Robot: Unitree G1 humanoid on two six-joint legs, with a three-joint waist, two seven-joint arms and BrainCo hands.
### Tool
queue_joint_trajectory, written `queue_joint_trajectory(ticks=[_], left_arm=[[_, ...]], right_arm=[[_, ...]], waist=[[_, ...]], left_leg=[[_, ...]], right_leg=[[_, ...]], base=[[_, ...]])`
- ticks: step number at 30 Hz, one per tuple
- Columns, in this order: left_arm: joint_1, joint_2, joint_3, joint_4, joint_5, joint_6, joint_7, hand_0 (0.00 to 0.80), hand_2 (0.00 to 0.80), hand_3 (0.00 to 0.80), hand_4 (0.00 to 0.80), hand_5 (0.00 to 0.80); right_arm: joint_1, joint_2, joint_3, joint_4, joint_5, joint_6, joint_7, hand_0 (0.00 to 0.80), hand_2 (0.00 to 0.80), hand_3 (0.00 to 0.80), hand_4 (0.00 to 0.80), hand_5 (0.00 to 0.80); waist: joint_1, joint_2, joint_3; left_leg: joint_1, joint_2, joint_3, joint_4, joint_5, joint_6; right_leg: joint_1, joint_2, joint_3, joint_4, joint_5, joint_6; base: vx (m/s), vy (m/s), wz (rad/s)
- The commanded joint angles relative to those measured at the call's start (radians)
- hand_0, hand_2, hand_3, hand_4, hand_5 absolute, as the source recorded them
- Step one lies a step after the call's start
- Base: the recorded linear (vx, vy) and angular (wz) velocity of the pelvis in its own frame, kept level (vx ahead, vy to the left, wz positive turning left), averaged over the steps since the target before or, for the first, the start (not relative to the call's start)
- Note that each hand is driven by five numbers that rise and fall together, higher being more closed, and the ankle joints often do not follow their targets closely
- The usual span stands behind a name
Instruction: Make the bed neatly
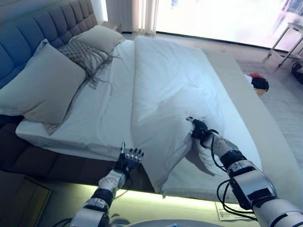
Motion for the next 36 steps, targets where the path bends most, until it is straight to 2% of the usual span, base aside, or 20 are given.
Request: queue_joint_trajectory(ticks=[1, 6, 9, 14, 21, 28, 33, 36], left_arm=[[-0.053, -0.052, -0.056, 0.040, -0.206, 0.096, 0.007, 0.000, 0.000, 0.000, 0.000, 0.000], [-0.031, -0.084, -0.057, 0.048, -0.206, 0.118, -0.005, 0.000, 0.000, 0.000, 0.000, 0.000], [-0.042, -0.094, -0.078, 0.042, -0.206, 0.111, -0.001, 0.000, 0.000, 0.000, 0.000, 0.000], [-0.125, -0.111, -0.116, 0.034, -0.206, 0.067, -0.058, 0.000, 0.000, 0.000, 0.000, 0.000], [-0.183, -0.144, -0.146, 0.037, -0.206, 0.053, -0.098, 0.000, 0.000, 0.000, 0.000, 0.000], [-0.191, -0.168, -0.216, 0.020, -0.206, 0.038, -0.105, 0.000, 0.000, 0.000, 0.000, 0.000], [-0.200, -0.171, -0.242, 0.030, -0.206, 0.051, -0.166, 0.000, 0.000, 0.000, 0.000, 0.000], [-0.229, -0.177, -0.249, 0.027, -0.206, 0.042, -0.160, 0.000, 0.000, 0.000, 0.000, 0.000]], right_arm=[[-0.147, 0.019, 0.002, -0.158, 0.136, -0.087, 0.068, 0.800, 0.800, 0.800, 0.800, 0.800], [-0.165, 0.054, 0.020, -0.227, 0.182, -0.152, 0.046, 0.800, 0.800, 0.800, 0.800, 0.800], [-0.177, 0.067, 0.043, -0.267, 0.202, -0.192, 0.034, 0.800, 0.800, 0.800, 0.800, 0.800], [-0.237, 0.078, 0.092, -0.356, 0.247, -0.254, 0.013, 0.800, 0.800, 0.800, 0.800, 0.800], [-0.230, 0.091, 0.097, -0.443, 0.263, -0.276, 0.014, 0.800, 0.800, 0.800, 0.800, 0.800], [-0.226, 0.094, 0.100, -0.528, 0.260, -0.287, 0.017, 0.800, 0.800, 0.800, 0.800, 0.800], [-0.211, 0.096, 0.115, -0.593, 0.250, -0.291, 0.013, 0.800, 0.800, 0.800, 0.800, 0.800], [-0.206, 0.091, 0.116, -0.624, 0.254, -0.287, 0.016, 0.800, 0.800, 0.800, 0.800, 0.800]], waist=[[0.020, -0.003, -0.029], [0.036, -0.044, 0.007], [0.041, -0.066, 0.034], [0.028, -0.104, 0.122], [0.012, -0.138, 0.176], [-0.001, -0.156, 0.211], [-0.019, -0.169, 0.226], [-0.032, -0.176, 0.234]], left_leg=[[-0.021, 0.069, 0.023, 0.026, -0.035, -0.007], [-0.051, 0.089, 0.017, 0.039, -0.036, -0.009], [-0.088, 0.100, 0.009, 0.055, -0.036, -0.010], [-0.168, 0.116, -0.004, 0.078, -0.027, -0.012], [-0.211, 0.135, -0.018, 0.104, -0.036, -0.014], [-0.239, 0.144, -0.030, 0.113, -0.035, -0.019], [-0.251, 0.151, -0.026, 0.127, -0.037, -0.023], [-0.263, 0.156, -0.024, 0.141, -0.040, -0.025]], right_leg=[[-0.050, -0.047, -0.024, 0.066, -0.032, 0.001], [-0.071, -0.030, -0.021, 0.071, -0.025, 0.003], [-0.099, -0.021, -0.017, 0.073, -0.013, 0.006], [-0.167, -0.005, -0.002, 0.078, 0.010, 0.011], [-0.195, 0.014, 0.008, 0.085, 0.012, 0.012], [-0.212, 0.027, 0.014, 0.083, 0.014, 0.012], [-0.222, 0.035, 0.027, 0.087, 0.012, 0.009], [-0.231, 0.039, 0.035, 0.094, 0.009, 0.008]], base=[[-0.004, -0.126, -0.01], [-0.038, -0.175, 0.01], [-0.119, -0.196, -0.01], [-0.207, -0.166, -0.06], [-0.059, -0.108, -0.08], [-0.024, -0.079, -0.02], [-0.020, -0.039, -0.03], [-0.022, -0.019, -0.01]])
